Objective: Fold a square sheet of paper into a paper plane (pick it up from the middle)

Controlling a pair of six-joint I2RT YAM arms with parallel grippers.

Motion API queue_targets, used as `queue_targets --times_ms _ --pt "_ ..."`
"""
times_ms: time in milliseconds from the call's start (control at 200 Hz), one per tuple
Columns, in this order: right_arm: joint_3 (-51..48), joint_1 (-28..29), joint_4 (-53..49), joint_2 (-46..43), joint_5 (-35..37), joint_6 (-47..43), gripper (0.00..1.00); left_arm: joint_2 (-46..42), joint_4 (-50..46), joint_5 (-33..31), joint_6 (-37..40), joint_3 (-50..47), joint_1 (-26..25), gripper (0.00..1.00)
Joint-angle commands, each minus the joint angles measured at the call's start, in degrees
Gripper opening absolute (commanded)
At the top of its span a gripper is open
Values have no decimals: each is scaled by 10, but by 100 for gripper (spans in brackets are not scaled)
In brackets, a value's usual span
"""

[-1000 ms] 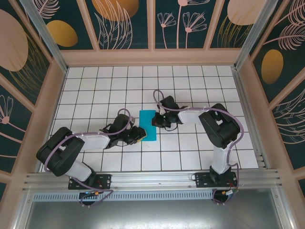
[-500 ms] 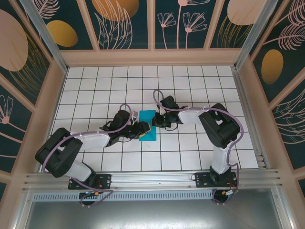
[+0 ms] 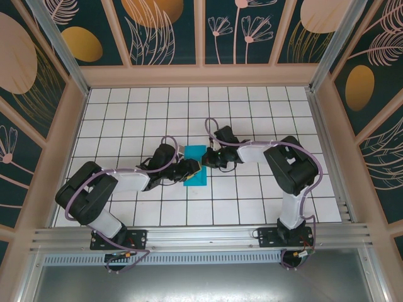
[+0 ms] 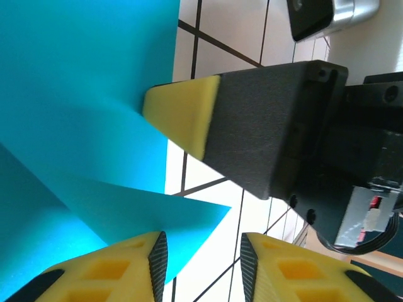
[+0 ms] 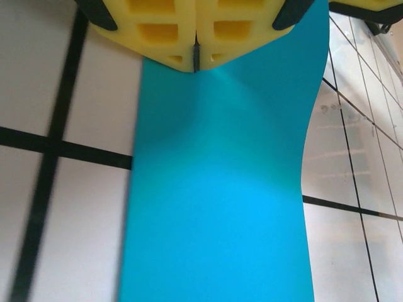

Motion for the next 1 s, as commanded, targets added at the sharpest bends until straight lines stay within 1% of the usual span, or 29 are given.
queue_targets --times_ms 0,105,300,480,530,716,996 --pt "-17 -17 30 -54 -21 16 3 4 7 -26 10 2 3 36" --pt "-43 -28 60 -88 -37 28 9 7 11 -32 7 -2 3 32" --pt "-103 -36 121 -116 -72 29 27 13 20 -32 1 -5 3 25" --pt "-137 -35 172 -129 -112 34 34 17 23 -30 0 -7 3 20" --pt "-139 -35 177 -129 -121 34 35 19 25 -29 0 -7 3 18" --pt "-139 -32 184 -123 -131 28 36 22 29 -26 -2 -6 3 14" --pt "-122 -24 173 -96 -137 21 33 22 30 -27 -3 -7 4 13"
